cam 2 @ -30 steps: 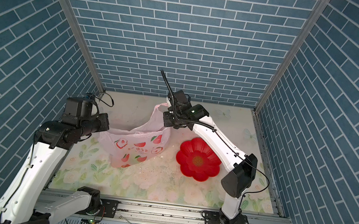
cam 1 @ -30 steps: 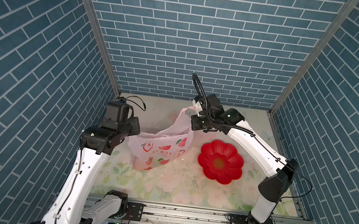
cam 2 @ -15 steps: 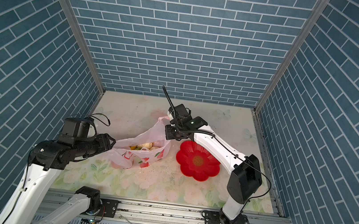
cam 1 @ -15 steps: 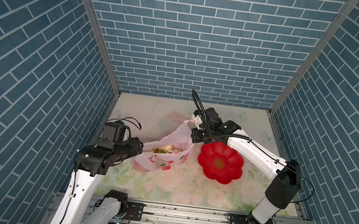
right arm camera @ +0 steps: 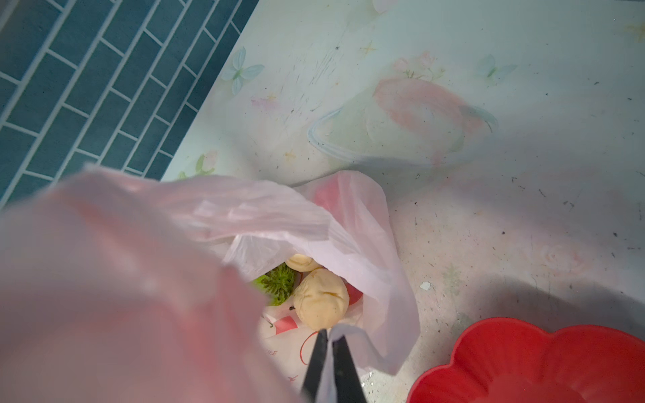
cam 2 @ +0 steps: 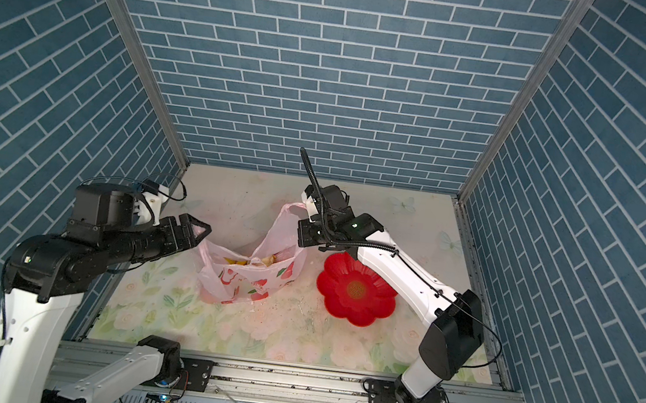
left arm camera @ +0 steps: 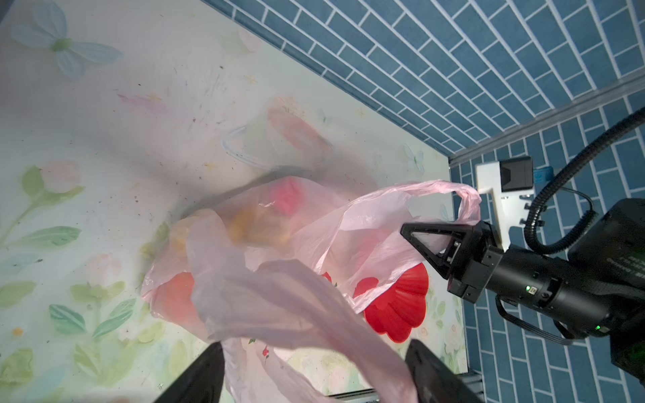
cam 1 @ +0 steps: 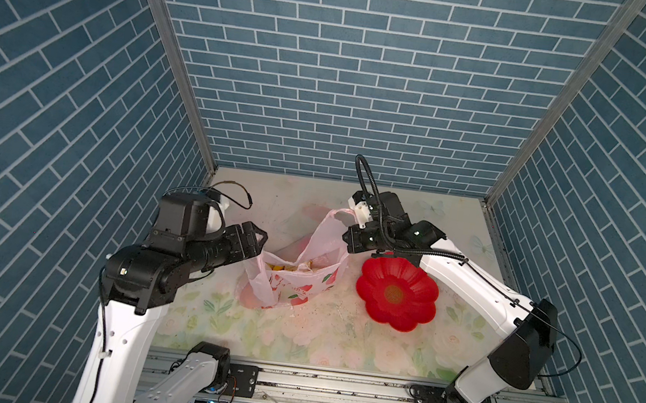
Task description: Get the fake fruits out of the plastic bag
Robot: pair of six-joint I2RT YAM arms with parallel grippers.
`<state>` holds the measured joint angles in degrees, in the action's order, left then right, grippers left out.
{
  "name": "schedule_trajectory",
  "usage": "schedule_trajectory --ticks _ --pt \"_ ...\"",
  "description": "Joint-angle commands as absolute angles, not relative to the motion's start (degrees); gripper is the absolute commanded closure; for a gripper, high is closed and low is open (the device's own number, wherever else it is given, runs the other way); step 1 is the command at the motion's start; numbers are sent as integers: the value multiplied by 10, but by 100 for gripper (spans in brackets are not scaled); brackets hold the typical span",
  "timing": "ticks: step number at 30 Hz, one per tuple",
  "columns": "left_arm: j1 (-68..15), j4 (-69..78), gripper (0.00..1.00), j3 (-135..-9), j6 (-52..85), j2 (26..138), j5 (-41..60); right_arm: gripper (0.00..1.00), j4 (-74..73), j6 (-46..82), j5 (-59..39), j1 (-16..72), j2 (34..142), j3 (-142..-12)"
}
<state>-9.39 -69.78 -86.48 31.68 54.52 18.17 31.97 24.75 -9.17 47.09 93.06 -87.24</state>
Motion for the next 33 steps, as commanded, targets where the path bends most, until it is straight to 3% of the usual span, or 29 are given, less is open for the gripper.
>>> schedule_trajectory --ticks 1,11,14,16,19,22,26,33 --pt "-92 -739 21 -909 280 557 205 100 287 272 -101 472 915 -861" --pt "-93 -652 18 -1065 275 602 224 100 275 280 -104 473 917 -864" --pt "-92 -580 27 -1043 310 626 279 100 270 281 -102 472 915 -858" --pt "-108 -509 44 -998 348 641 309 100 266 283 -100 473 914 -854" --pt "-178 -462 63 -941 364 671 279 100 261 288 -95 471 914 -846" --pt "-262 -452 73 -913 357 706 245 100 261 293 -94 472 916 -843" --pt "-312 -470 79 -874 344 723 199 100 254 297 -91 471 906 -828" --pt "-318 -446 80 -750 327 714 165 100 242 306 -90 471 879 -787"
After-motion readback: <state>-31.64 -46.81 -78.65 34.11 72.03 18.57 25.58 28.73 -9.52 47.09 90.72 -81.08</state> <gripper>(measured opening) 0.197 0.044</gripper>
